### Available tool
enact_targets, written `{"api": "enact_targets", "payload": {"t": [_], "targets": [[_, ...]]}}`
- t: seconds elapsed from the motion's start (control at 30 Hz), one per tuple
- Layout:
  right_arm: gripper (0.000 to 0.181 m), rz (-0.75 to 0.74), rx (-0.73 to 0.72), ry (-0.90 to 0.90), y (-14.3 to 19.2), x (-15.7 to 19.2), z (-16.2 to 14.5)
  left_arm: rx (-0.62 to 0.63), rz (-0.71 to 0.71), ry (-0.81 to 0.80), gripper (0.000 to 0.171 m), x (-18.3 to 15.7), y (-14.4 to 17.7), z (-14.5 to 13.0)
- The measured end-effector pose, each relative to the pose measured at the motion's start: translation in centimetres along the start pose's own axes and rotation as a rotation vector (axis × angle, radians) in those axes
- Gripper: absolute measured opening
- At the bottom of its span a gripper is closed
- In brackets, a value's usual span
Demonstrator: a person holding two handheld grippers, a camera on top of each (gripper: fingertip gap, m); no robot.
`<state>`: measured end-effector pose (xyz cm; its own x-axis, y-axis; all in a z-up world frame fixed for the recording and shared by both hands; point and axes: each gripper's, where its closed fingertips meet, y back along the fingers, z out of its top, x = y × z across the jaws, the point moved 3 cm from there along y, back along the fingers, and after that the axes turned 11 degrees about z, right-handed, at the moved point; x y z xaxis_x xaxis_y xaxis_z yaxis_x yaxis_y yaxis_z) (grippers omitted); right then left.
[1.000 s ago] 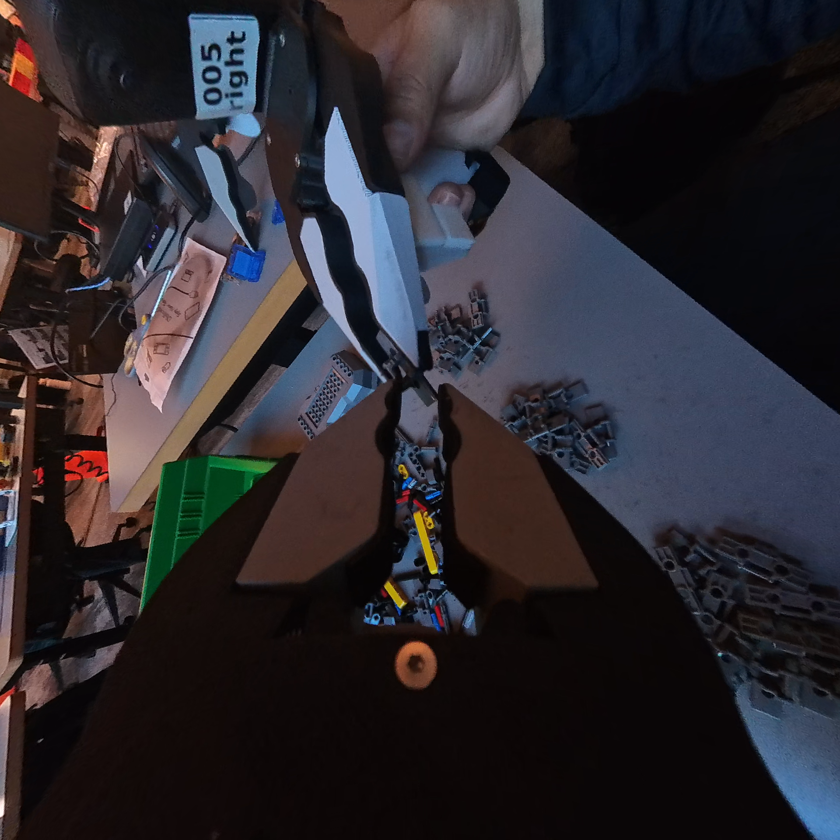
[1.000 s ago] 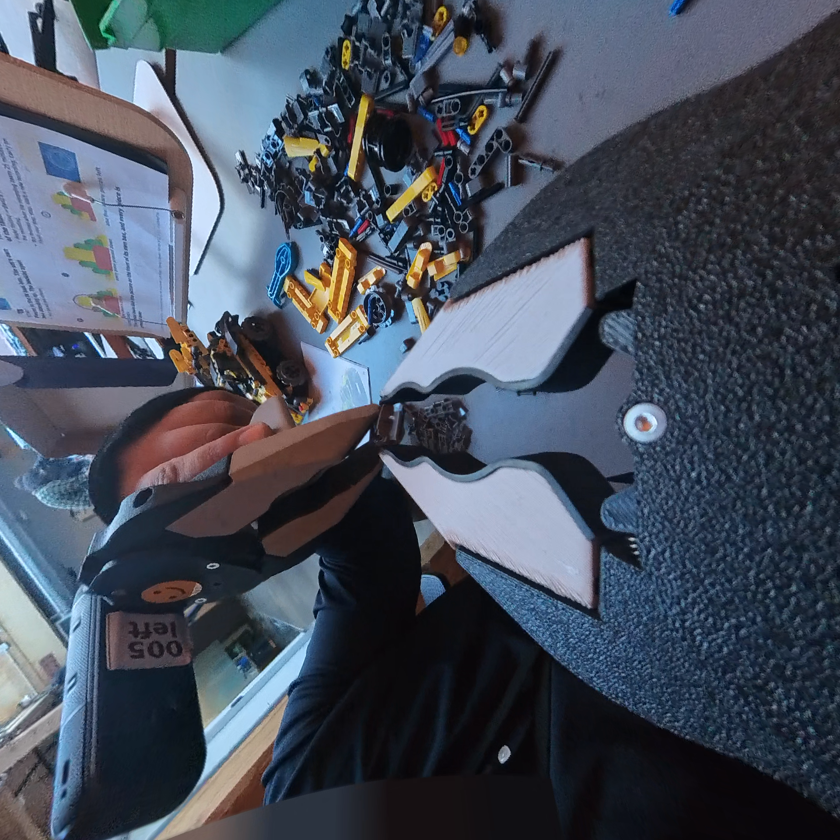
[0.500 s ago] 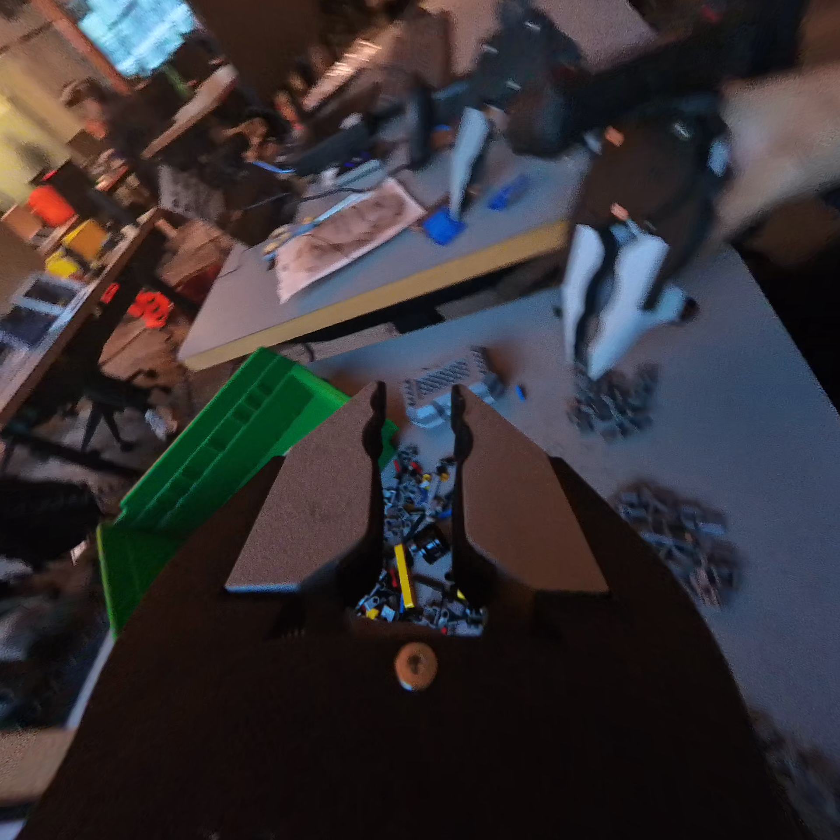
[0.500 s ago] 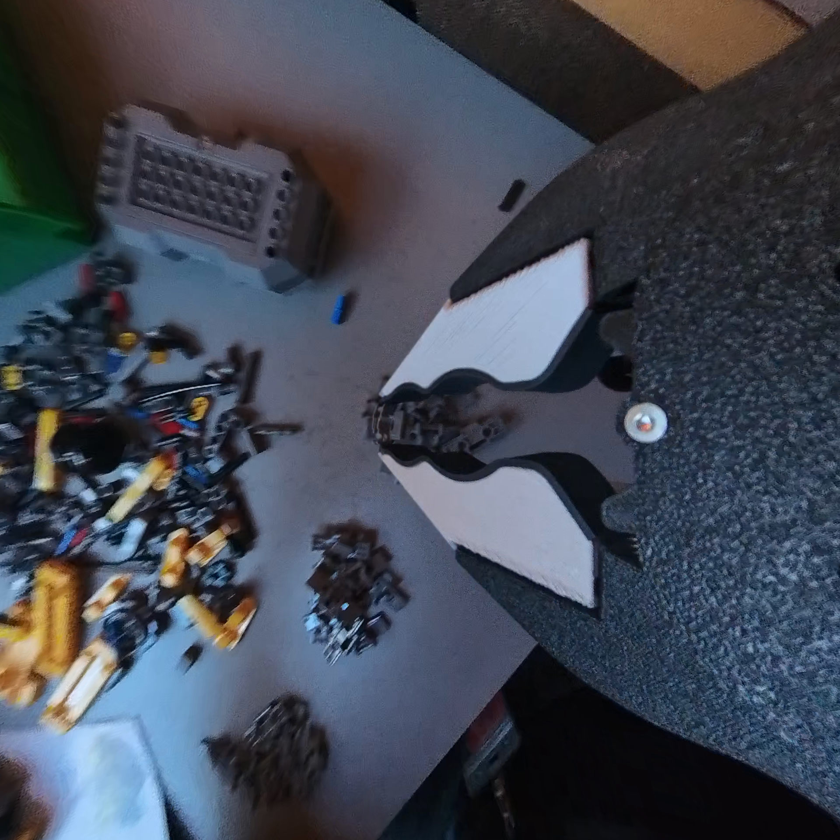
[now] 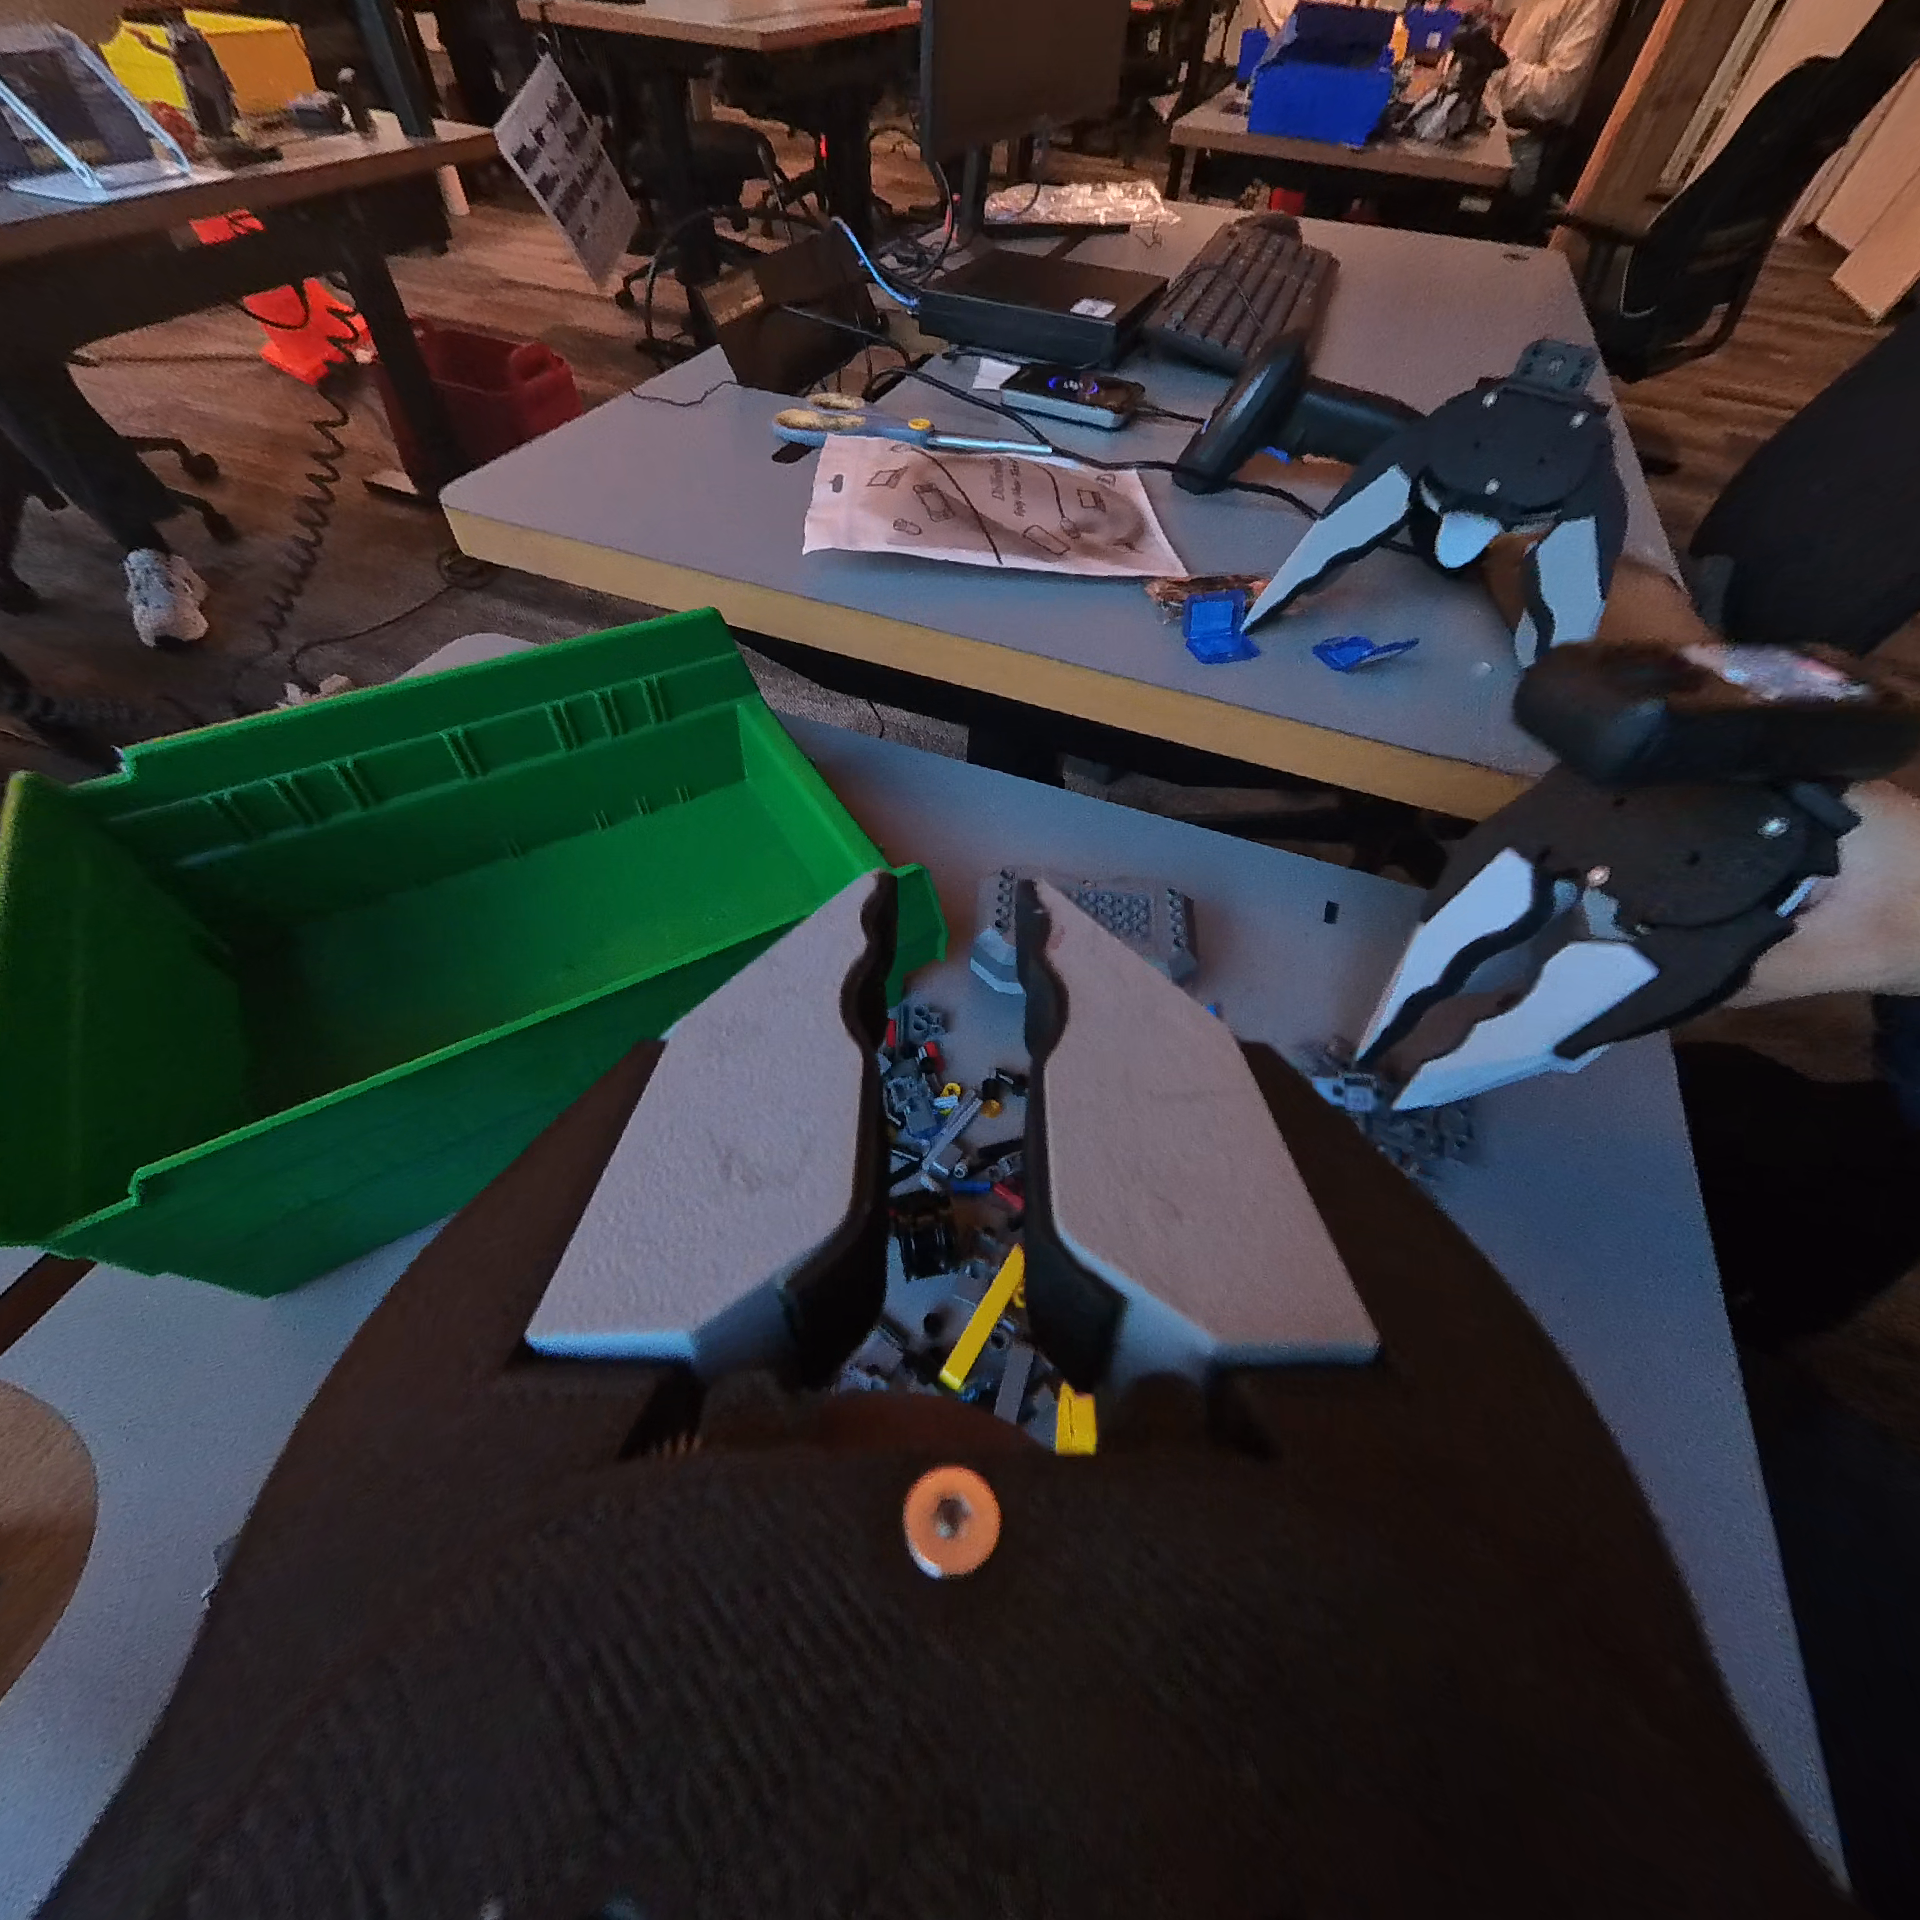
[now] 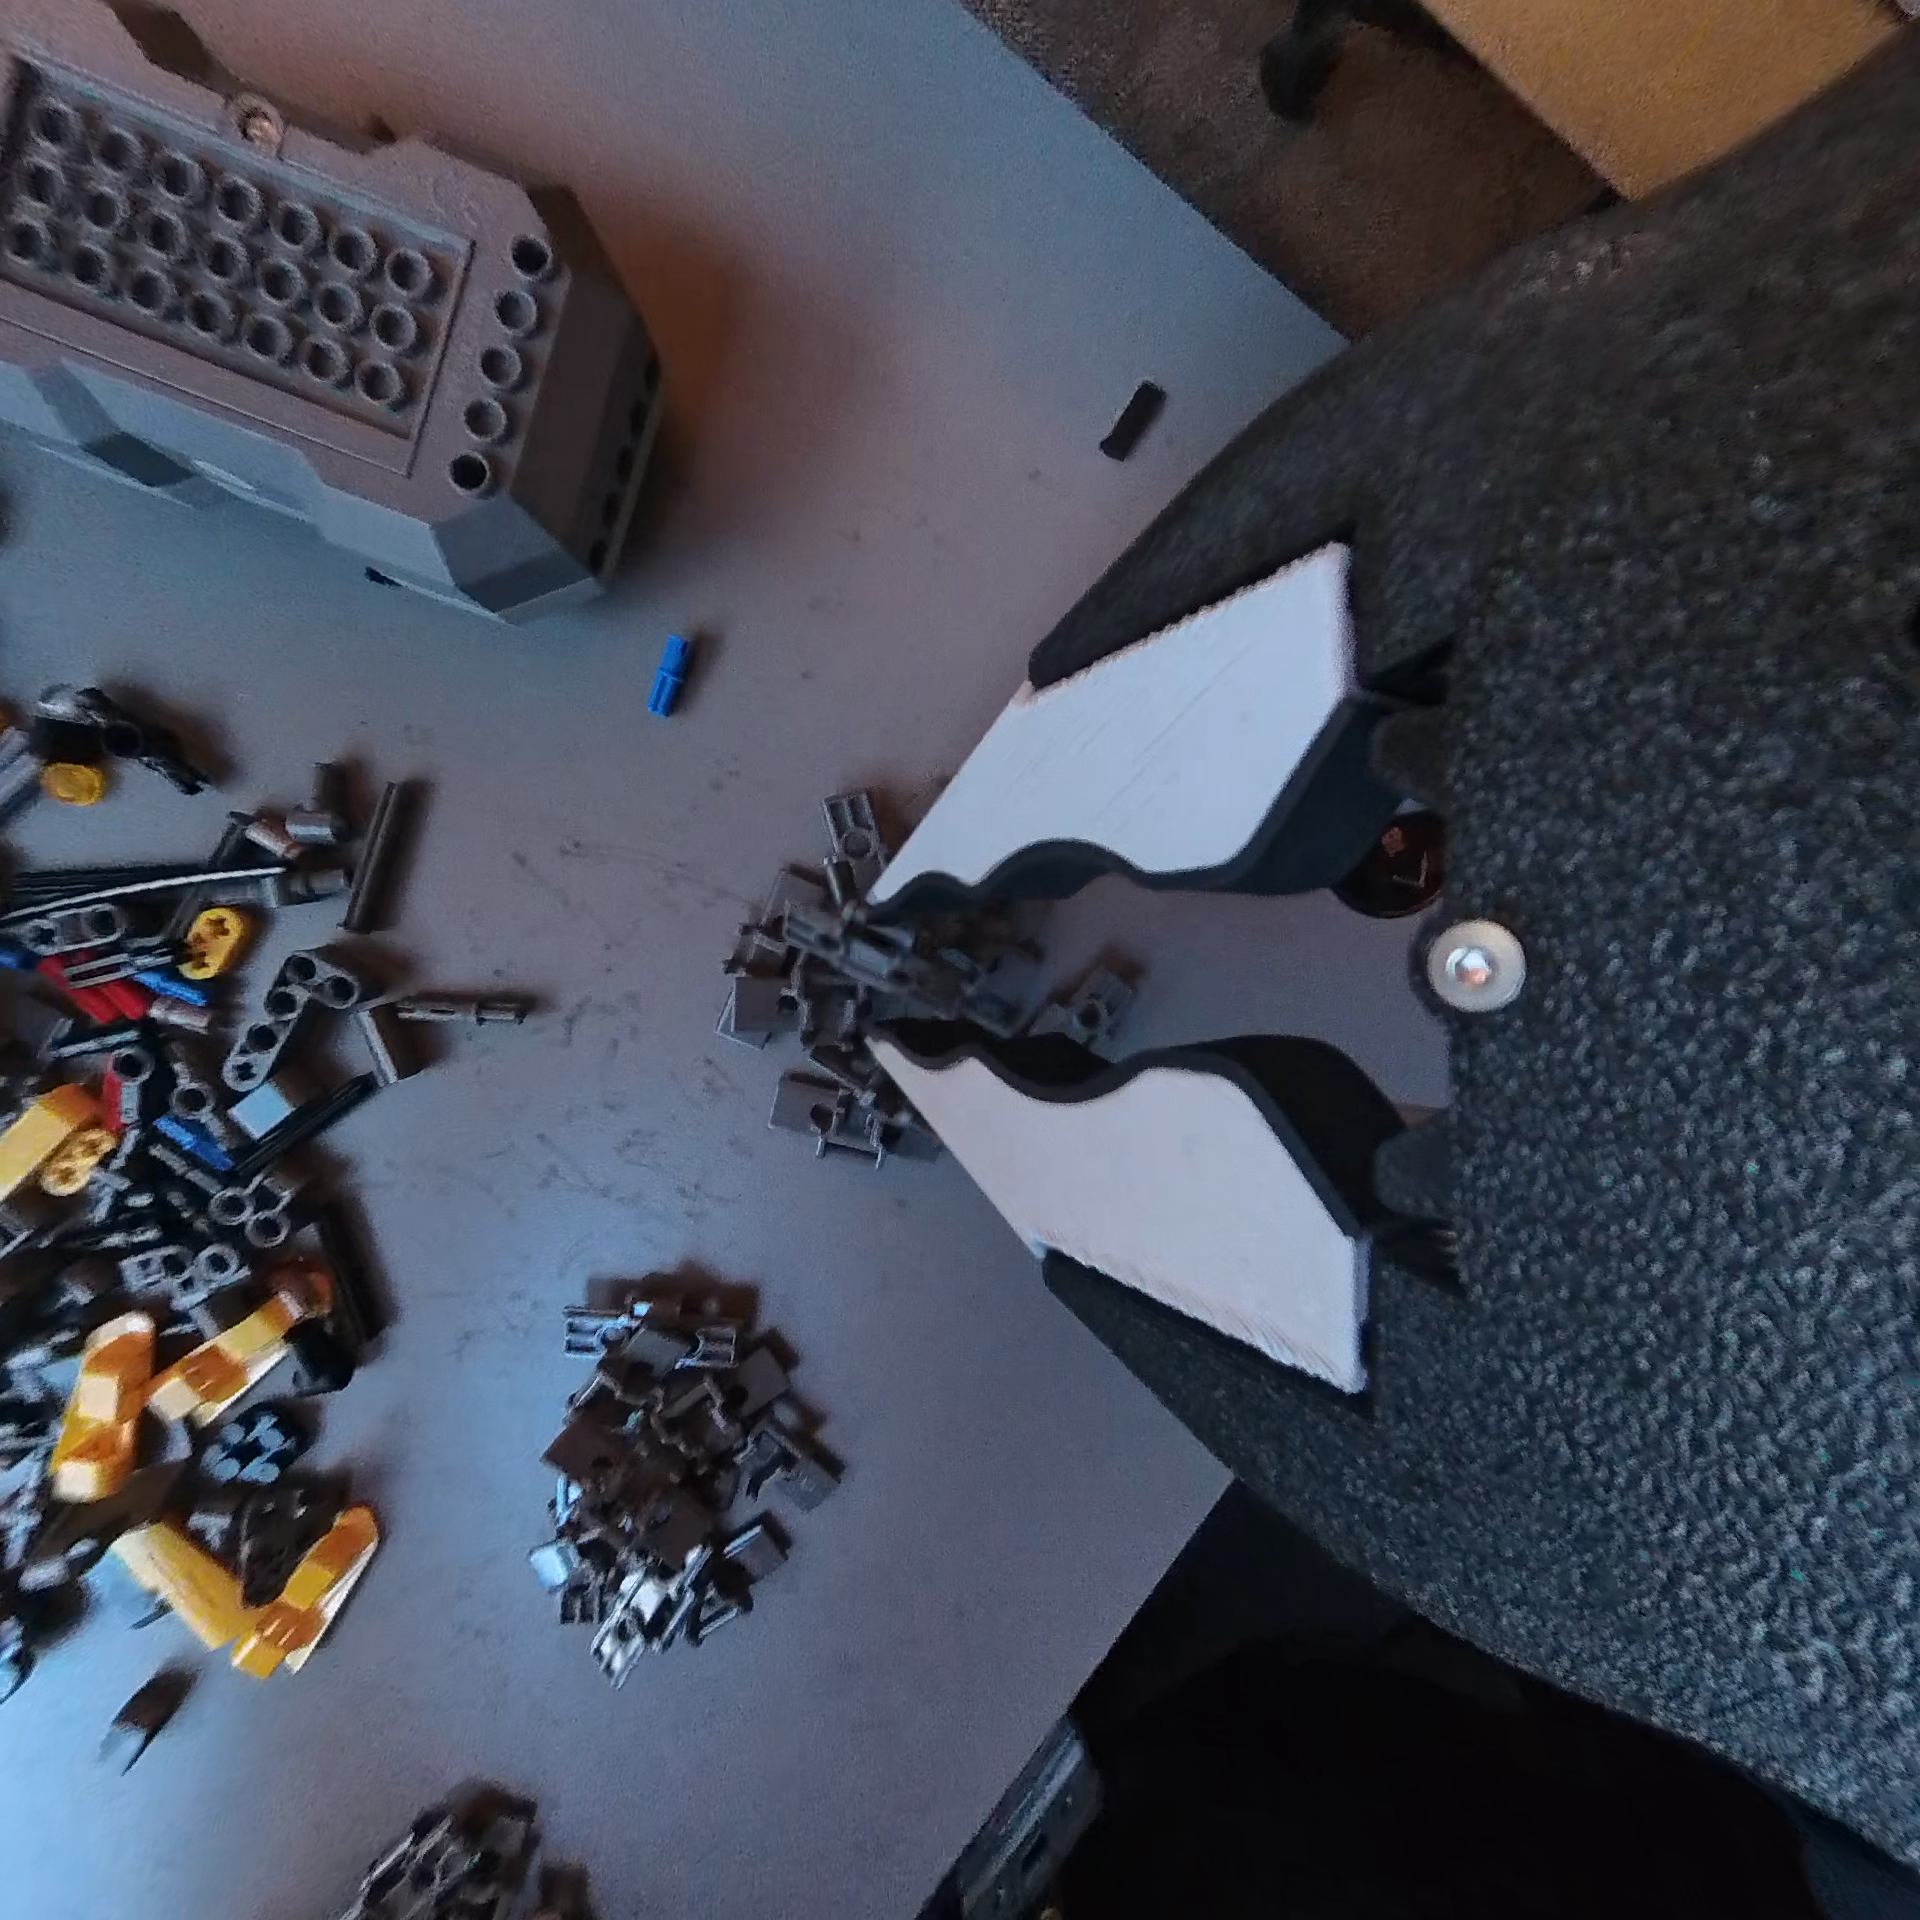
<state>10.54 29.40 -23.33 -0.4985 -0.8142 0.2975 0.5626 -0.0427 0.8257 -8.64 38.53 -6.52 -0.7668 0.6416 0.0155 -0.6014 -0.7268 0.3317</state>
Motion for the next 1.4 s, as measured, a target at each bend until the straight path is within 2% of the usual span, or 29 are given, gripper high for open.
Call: {"api": "enact_targets", "payload": {"t": [0.13, 0.37, 0.6, 0.67, 0.77, 0.9, 1.0, 1.1, 1.2, 1.4], "targets": [[0.019, -0.037, -0.115, 0.037, 1.9, 0.6, 1.9, 0.052, -0.007, -0.019, 0.023, 0.1, -0.4, -1.0], [0.019, -0.042, -0.522, 0.143, 5.6, 3.3, 8.0, 0.094, 0.005, -0.021, 0.024, 1.1, -0.6, -1.9], [0.022, -0.055, -0.717, 0.122, 6.1, 2.9, 9.9, 0.21, -0.016, 0.045, 0.027, 2.3, -2.4, -4.7], [0.025, -0.104, -0.703, 0.118, 5.3, 2.2, 9.9, 0.268, -0.052, 0.011, 0.027, 2.0, -2.5, -5.8], [0.029, -0.162, -0.584, 0.129, 3.4, 1.5, 9.4, 0.388, -0.071, -0.126, 0.025, 1.9, -2.5, -8.7], [0.028, -0.157, -0.586, 0.147, 3.5, 1.9, 9.6, 0.613, -0.033, -0.258, 0.024, 3.2, -2.8, -13.4], [0.028, -0.153, -0.608, 0.14, 4.1, 1.8, 9.5, 0.707, -0.012, -0.348, 0.024, 3.8, -2.9, -15.6], [0.027, -0.138, -0.635, 0.127, 4.8, 1.8, 9.5, 0.756, 0.005, -0.411, 0.024, 4.3, -2.8, -16.8], [0.027, -0.127, -0.65, 0.121, 5.2, 1.8, 9.4, 0.777, -0.047, -0.415, 0.022, 3.6, -2.6, -17.3], [0.027, -0.13, -0.649, 0.125, 5.3, 1.9, 9.4, 0.812, -0.033, -0.467, 0.019, 3.5, -3.3, -18.4]]}}
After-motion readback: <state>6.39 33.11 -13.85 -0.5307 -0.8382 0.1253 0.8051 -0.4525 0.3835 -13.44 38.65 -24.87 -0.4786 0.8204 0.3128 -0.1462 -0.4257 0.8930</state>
